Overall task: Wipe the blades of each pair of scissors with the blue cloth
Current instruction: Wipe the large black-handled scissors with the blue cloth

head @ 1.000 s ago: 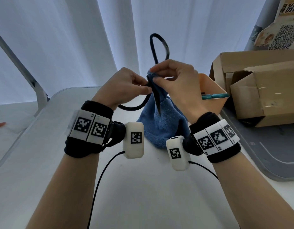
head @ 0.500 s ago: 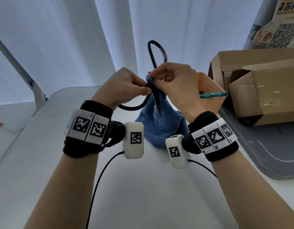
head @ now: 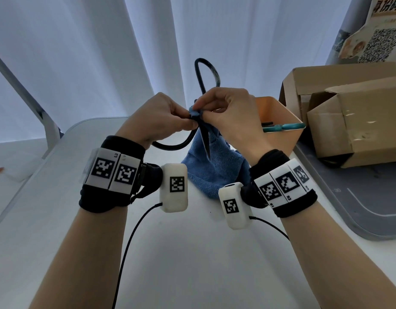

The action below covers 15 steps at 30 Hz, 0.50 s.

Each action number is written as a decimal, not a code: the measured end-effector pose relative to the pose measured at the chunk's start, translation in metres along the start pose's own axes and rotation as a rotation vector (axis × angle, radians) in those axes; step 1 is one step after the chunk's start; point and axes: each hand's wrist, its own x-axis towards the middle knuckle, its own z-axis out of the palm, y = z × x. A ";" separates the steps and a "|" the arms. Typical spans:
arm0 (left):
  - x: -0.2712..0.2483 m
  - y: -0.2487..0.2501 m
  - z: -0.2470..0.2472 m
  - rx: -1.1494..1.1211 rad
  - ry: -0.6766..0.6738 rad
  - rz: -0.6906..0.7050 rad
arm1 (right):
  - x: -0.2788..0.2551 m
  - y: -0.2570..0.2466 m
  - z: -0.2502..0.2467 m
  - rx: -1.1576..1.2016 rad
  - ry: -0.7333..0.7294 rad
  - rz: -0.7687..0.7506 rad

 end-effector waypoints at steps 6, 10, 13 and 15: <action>0.001 0.005 0.005 0.000 -0.017 0.022 | 0.001 0.000 -0.005 0.070 0.132 -0.020; 0.001 -0.001 0.002 0.012 -0.009 0.019 | -0.001 0.000 -0.004 0.078 0.000 0.035; 0.001 0.000 0.002 -0.011 -0.022 0.021 | 0.000 0.001 -0.004 0.094 0.065 0.034; 0.001 0.002 0.004 -0.008 -0.032 0.022 | 0.000 0.001 -0.005 0.109 0.127 0.024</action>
